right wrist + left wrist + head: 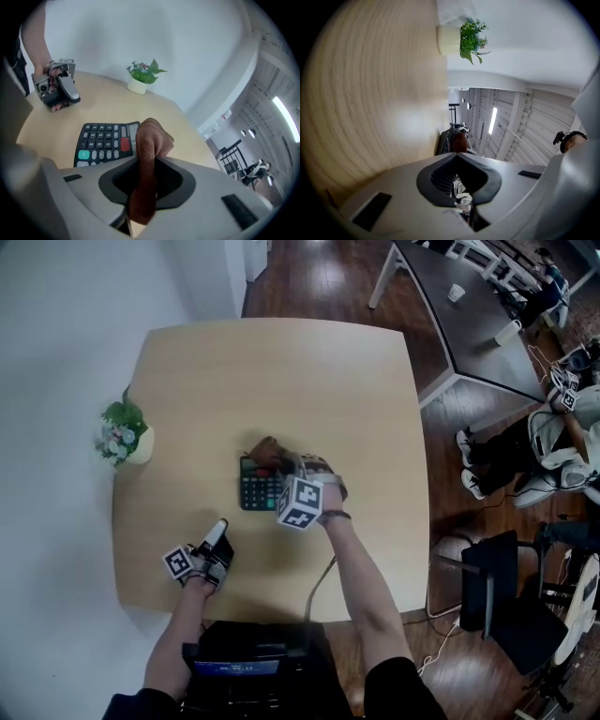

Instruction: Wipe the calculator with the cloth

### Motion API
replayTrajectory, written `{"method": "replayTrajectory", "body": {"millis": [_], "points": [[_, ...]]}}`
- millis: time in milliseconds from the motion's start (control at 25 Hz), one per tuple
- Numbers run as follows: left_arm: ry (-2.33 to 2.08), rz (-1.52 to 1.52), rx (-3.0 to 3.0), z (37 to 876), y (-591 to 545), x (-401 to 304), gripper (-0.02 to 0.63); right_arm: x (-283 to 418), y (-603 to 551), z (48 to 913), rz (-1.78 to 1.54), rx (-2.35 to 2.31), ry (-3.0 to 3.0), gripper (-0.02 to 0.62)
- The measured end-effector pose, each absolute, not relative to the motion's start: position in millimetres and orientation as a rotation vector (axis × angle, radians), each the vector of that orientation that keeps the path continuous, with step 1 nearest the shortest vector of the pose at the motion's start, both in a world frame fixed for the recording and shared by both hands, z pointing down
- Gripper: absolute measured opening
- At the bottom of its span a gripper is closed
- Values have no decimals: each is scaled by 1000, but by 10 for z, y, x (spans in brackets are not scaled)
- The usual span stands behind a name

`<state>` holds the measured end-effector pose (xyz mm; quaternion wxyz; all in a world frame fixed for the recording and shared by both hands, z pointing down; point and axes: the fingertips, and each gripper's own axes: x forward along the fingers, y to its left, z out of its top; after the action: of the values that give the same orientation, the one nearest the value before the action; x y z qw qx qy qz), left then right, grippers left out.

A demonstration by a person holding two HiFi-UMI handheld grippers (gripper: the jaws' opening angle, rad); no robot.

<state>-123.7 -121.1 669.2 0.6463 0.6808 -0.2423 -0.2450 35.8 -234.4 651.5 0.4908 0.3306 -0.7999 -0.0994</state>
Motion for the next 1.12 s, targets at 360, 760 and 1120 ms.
{"method": "replayTrajectory", "body": {"millis": [360,760,1120], "points": [[-552,-534,1559,6705,-1221,-1242,2,276,-1450,6904,-299,606,-1877,89],[-519,-197,1883,6608,-1583,-1134,-3,365,-259,6921,-33,557,-1954,89],[-496,95,2052,6694,-2235,-786,5,837,-1127,6672,703,1330,-2012,87]]}}
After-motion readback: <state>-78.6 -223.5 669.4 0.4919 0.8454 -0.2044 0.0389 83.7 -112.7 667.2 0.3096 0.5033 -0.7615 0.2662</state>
